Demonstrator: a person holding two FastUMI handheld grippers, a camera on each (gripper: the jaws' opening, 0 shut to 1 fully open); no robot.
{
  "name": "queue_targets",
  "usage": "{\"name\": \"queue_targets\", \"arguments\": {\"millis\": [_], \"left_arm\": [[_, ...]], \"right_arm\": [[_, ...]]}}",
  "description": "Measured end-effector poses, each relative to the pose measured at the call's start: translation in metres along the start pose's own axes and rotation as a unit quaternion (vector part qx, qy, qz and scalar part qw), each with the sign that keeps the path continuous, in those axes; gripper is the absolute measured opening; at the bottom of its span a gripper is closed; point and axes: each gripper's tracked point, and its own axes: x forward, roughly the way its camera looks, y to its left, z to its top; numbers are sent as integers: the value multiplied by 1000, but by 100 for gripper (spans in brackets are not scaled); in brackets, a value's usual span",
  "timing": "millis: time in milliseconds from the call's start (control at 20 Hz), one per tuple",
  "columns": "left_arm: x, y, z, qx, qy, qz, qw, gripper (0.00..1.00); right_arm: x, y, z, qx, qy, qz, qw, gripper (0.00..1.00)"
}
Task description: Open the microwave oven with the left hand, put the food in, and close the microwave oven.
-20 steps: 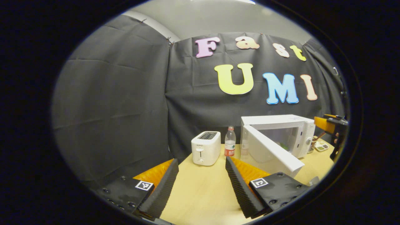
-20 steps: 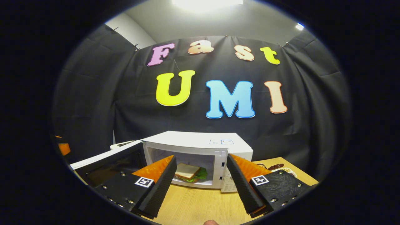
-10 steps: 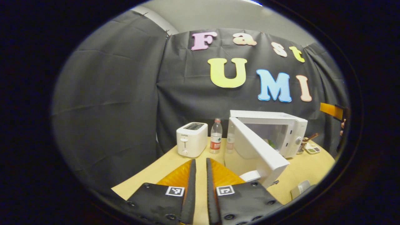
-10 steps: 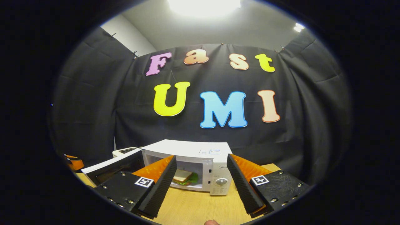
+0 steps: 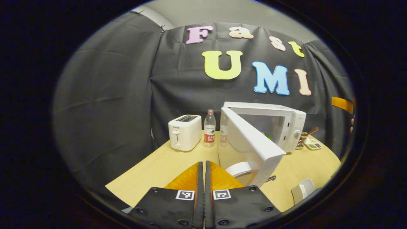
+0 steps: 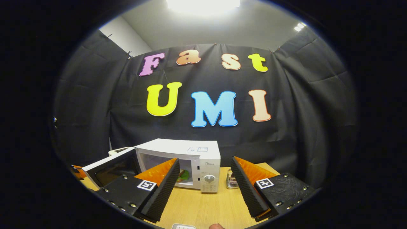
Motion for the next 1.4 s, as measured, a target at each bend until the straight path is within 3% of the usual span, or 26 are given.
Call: {"name": "queue_targets", "arguments": {"millis": [450, 950, 1400], "left_arm": [[11, -85, 4, 22, 6, -91, 996, 7], [42, -200, 11, 59, 11, -198, 978, 7], [100, -276, 28, 77, 7, -245, 966, 7]], "right_arm": [[-17, -33, -6, 7, 15, -34, 999, 98], [-57, -83, -5, 2, 20, -92, 996, 98], [-92, -133, -22, 9, 47, -158, 986, 98]]}}
